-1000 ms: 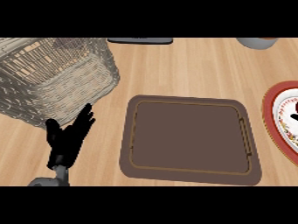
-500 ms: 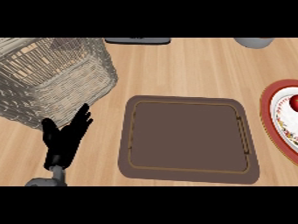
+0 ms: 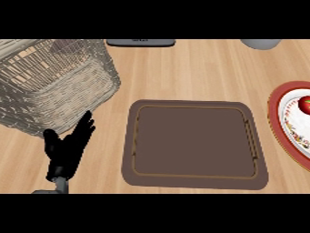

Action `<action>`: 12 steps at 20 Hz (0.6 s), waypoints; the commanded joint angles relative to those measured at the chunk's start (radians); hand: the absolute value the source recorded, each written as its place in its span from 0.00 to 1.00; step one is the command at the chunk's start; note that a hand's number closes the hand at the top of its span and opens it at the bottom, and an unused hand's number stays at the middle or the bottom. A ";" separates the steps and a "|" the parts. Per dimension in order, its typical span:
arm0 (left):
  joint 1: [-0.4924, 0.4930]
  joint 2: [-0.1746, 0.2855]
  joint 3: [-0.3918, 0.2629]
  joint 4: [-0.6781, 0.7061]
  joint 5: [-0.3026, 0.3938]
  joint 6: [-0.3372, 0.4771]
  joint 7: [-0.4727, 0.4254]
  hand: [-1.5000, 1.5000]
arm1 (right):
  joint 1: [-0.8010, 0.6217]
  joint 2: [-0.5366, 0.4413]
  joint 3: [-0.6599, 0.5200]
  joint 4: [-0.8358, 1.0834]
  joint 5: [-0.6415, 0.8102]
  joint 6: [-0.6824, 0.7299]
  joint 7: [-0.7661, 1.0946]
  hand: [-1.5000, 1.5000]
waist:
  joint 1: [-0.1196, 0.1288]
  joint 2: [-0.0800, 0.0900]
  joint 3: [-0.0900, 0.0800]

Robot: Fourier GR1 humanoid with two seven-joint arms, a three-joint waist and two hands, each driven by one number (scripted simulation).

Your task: Pick the tomato from the tray and place it in the plate

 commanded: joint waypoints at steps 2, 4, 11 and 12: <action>0.010 0.001 0.000 0.015 0.002 -0.009 0.010 0.50 | 0.106 -0.068 0.017 -0.006 0.005 0.224 -0.123 0.00 | -0.011 -0.001 -0.002; 0.072 -0.002 -0.005 -0.023 0.002 -0.004 -0.007 0.50 | 0.154 -0.049 0.025 -0.015 0.005 0.228 -0.161 0.00 | -0.010 -0.004 -0.002; -0.005 0.012 0.033 0.026 0.019 -0.013 0.015 0.50 | 0.283 -0.065 0.092 -0.081 0.054 0.202 -0.272 0.00 | -0.025 -0.006 -0.003; 0.003 0.010 0.023 0.038 0.011 -0.022 -0.008 0.50 | 0.292 -0.053 0.095 -0.075 0.056 0.182 -0.282 0.00 | -0.022 -0.004 -0.002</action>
